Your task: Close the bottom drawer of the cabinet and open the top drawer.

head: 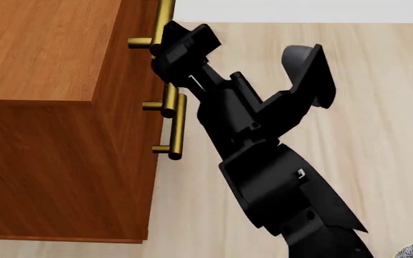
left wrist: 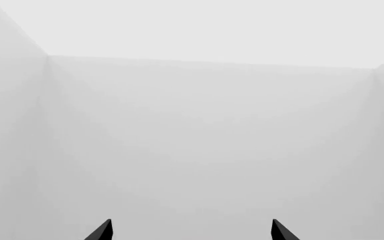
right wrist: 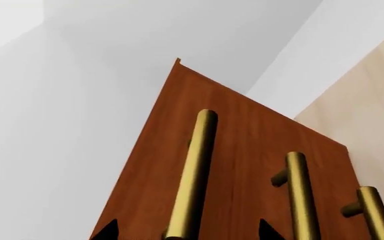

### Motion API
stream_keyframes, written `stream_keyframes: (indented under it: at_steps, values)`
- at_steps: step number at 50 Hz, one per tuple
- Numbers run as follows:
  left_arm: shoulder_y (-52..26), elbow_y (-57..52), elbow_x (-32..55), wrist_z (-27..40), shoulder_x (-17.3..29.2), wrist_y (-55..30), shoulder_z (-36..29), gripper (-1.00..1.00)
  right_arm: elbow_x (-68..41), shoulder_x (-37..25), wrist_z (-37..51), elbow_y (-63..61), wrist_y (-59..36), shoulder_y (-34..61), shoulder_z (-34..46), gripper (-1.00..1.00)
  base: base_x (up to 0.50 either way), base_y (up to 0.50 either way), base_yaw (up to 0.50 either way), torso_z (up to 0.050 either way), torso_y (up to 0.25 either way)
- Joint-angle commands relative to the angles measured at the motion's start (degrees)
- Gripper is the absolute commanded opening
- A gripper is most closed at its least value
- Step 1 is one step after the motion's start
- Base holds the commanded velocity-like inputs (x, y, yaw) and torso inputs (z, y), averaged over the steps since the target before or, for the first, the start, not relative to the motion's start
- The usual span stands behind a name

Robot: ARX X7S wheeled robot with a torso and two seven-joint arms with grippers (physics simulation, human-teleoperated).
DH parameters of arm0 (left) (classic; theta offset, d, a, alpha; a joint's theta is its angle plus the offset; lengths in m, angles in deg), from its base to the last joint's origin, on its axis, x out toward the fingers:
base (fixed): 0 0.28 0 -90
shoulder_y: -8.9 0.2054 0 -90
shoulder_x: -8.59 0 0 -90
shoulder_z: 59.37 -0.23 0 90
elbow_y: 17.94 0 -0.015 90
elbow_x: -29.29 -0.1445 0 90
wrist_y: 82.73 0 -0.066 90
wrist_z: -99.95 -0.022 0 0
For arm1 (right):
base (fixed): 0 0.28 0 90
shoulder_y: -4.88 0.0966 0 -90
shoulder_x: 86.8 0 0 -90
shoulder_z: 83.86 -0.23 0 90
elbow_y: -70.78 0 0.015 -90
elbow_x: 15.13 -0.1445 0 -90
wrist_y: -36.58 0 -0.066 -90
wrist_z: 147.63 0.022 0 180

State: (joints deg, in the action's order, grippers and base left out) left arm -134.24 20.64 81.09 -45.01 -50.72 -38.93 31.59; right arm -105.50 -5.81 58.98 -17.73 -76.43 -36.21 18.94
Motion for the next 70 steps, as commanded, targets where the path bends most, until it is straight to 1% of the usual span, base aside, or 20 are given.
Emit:
stream_keyframes:
  at_steps: [1, 10, 32, 52, 66, 67, 70]
  values:
    - [0.19, 0.10, -0.15, -0.04, 0.35, 0.41, -0.18, 1.00, -0.46, 0.94, -1.53, 3.30, -0.12, 2.12, 1.03, 1.00, 0.00, 0.00, 0.00, 0.000, 0.000]
    - [-0.07, 0.23, 0.07, 0.16, 0.50, 0.44, -0.40, 1.00, -1.16, 1.95, -2.67, 5.83, -0.61, 4.40, 2.07, 1.00, 0.00, 0.00, 0.00, 0.000, 0.000]
    - [0.10, 0.72, -0.16, -0.06, 1.04, 1.29, -0.70, 1.00, -0.77, 3.52, -6.86, 14.14, 0.10, 6.45, 4.54, 1.00, 0.00, 0.00, 0.00, 0.000, 0.000]
    - [0.32, 1.52, -0.68, -0.25, 1.26, 2.21, -1.02, 1.00, -1.28, 4.65, -9.42, 17.85, -0.25, 8.41, 7.23, 1.00, 0.00, 0.00, 0.00, 0.000, 0.000]
    - [0.11, 1.56, -0.33, 0.01, 1.52, 2.39, -1.05, 1.00, -1.78, 4.64, -9.09, 17.82, 0.43, 8.81, 8.29, 1.00, 0.00, 0.00, 0.00, 0.000, 0.000]
    - [0.11, 1.56, -0.32, 0.06, 1.52, 2.40, -1.05, 1.00, -1.76, 4.60, -8.90, 17.77, 0.61, 8.75, 8.31, -1.00, 0.00, 0.00, 0.00, 0.000, 0.000]
    - [0.21, 1.54, -0.35, 0.10, 1.55, 2.48, -1.14, 1.00, -1.67, 4.43, -8.79, 17.52, 0.80, 8.60, 8.44, -1.00, 0.00, 0.00, 0.00, 0.000, 0.000]
